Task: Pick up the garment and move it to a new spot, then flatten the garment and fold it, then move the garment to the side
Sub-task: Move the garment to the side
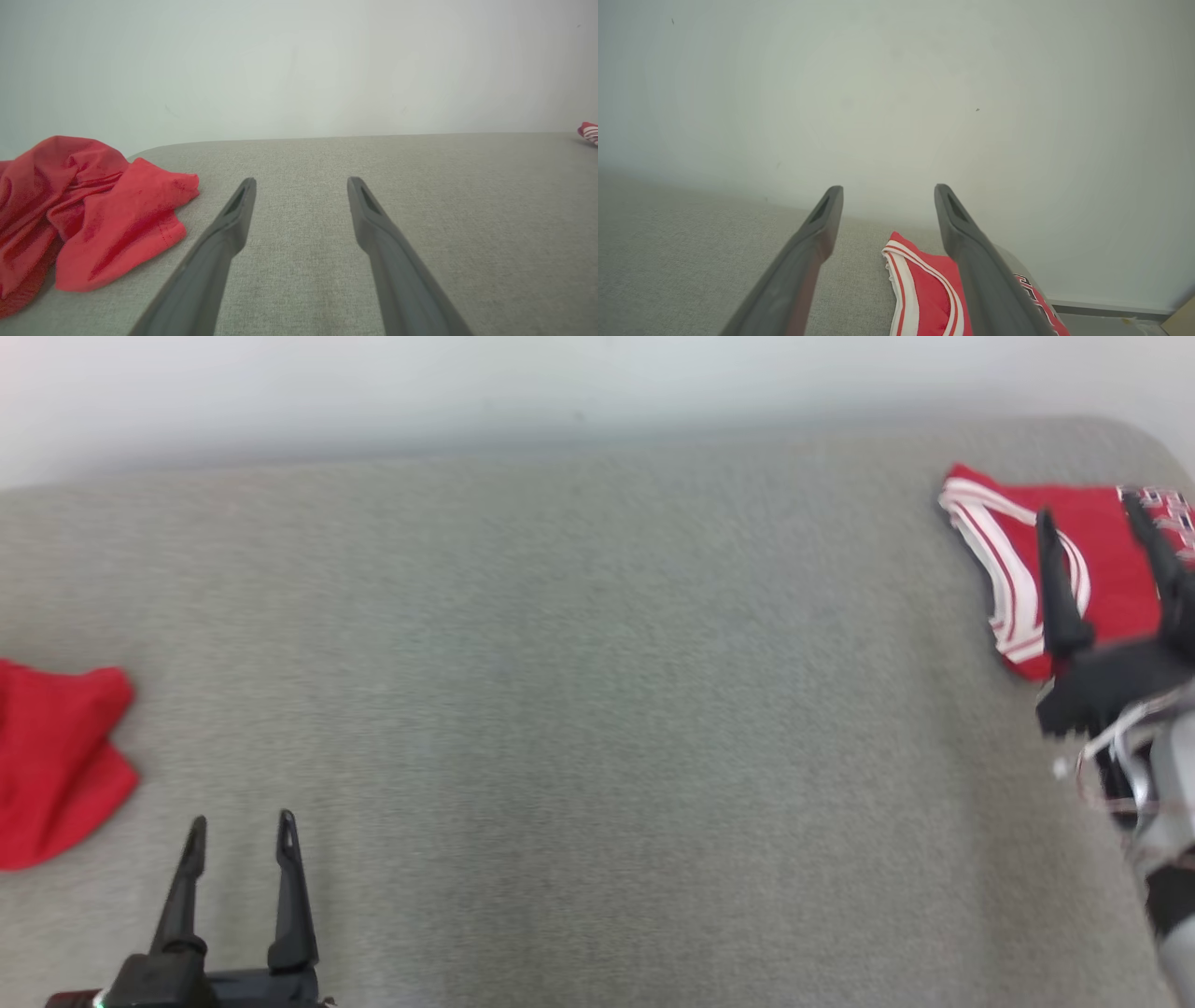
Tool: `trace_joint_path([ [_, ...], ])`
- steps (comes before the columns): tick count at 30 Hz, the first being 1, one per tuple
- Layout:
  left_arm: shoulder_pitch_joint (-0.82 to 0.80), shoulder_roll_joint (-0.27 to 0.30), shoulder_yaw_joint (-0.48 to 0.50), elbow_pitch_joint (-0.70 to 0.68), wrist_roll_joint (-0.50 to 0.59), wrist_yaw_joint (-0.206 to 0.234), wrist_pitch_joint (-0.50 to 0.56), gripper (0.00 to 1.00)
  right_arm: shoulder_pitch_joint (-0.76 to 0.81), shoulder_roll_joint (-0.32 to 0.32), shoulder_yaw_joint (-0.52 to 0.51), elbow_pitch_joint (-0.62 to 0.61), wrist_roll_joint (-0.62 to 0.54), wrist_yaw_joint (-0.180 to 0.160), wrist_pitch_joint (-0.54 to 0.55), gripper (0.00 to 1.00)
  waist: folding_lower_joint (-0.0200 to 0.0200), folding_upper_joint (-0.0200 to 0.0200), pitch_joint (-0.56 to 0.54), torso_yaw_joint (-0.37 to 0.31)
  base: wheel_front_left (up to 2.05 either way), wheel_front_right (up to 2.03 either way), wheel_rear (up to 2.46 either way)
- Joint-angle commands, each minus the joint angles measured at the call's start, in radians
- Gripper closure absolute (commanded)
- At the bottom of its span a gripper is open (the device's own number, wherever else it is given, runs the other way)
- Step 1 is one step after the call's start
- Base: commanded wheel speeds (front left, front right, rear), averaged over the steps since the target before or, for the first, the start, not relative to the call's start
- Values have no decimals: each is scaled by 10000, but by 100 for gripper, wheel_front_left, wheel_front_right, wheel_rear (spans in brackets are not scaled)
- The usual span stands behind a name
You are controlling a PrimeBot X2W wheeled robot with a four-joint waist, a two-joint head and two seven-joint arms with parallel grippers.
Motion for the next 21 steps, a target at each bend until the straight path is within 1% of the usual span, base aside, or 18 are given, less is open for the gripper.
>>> trace_joint_path([
  [1, 198, -54, -51, 110, -22, -69, -30, 0, 585, 189, -263, -261, 16, -28, -38, 0, 3, 2, -825, 807, 0, 0, 0],
  [3, 194, -73, -63, 237, -34, -91, -30, 0, 1169, 426, -585, -549, 6, -28, -40, 0, 3, 2, -944, 934, 0, 0, 0],
  [4, 178, -87, -48, 319, -26, -131, -30, 0, 1700, 695, -924, -814, 38, -28, -40, 0, 3, 2, -1015, 994, 0, 0, 0],
  [10, 351, -126, 5, 576, 23, -170, -30, 0, 3197, 1806, -1696, -1737, -44, -28, -40, 0, 3, 2, -1310, 926, 0, 0, 0],
  [15, 389, -130, 66, 703, 61, -204, -30, 0, 4205, 2443, -1969, -2304, -191, -28, -40, 0, 3, 2, -1532, 820, 0, 0, 0],
  [21, 558, -137, 104, 836, 163, -230, -30, 0, 5496, 3101, -1968, -3218, -397, -28, -41, 0, 3, 2, -1834, 678, 0, 0, 0],
])
